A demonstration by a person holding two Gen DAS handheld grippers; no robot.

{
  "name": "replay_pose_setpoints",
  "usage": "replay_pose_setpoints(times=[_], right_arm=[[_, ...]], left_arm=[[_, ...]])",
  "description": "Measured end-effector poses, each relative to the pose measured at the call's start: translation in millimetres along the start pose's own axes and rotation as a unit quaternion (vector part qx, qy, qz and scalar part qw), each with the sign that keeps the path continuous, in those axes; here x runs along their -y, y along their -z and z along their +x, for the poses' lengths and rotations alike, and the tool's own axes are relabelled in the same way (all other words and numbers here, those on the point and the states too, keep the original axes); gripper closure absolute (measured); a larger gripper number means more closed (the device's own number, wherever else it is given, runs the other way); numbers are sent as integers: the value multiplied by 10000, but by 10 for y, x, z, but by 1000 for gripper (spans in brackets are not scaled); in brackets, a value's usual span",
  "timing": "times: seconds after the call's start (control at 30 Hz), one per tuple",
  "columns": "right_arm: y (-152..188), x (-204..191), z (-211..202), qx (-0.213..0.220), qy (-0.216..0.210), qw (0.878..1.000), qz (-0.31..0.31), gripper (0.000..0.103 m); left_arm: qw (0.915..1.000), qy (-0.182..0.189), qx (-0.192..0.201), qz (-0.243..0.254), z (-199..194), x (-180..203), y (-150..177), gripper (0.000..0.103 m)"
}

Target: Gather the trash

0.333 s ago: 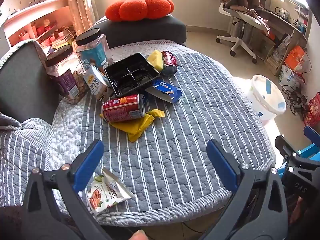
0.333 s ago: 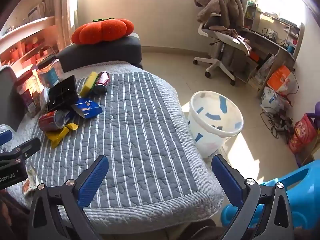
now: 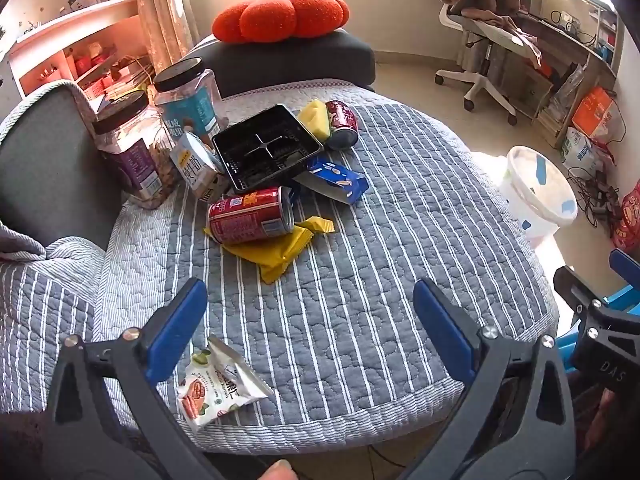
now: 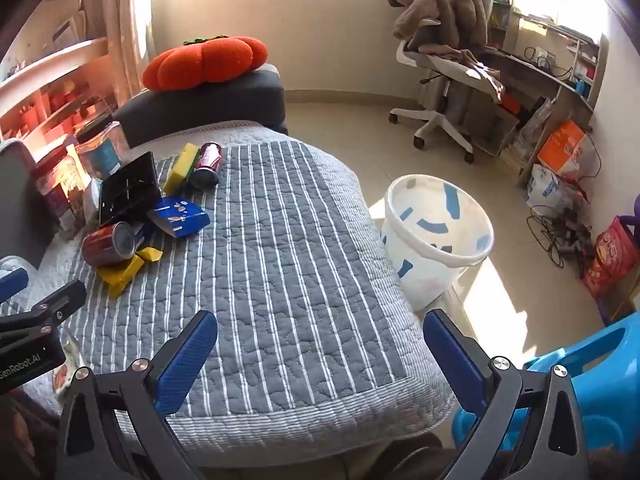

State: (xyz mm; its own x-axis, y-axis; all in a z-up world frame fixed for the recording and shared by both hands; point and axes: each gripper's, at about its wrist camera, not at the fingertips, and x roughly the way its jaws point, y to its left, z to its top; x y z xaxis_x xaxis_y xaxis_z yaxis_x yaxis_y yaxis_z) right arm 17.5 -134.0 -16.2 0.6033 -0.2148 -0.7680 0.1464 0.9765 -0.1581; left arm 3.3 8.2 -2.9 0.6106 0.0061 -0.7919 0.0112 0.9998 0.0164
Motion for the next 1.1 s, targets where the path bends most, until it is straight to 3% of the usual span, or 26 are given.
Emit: replay_pose_setpoints(times=[0.33,1.1], right_arm=[[204,151,-288,43,-62,9999,84,0],[201,192,-303,102,-66,9997,227,0]], left_arm=[[10000,-38,-29,46,4,-3,36,1],[9999,-47,-49,81,3,88,90,1]])
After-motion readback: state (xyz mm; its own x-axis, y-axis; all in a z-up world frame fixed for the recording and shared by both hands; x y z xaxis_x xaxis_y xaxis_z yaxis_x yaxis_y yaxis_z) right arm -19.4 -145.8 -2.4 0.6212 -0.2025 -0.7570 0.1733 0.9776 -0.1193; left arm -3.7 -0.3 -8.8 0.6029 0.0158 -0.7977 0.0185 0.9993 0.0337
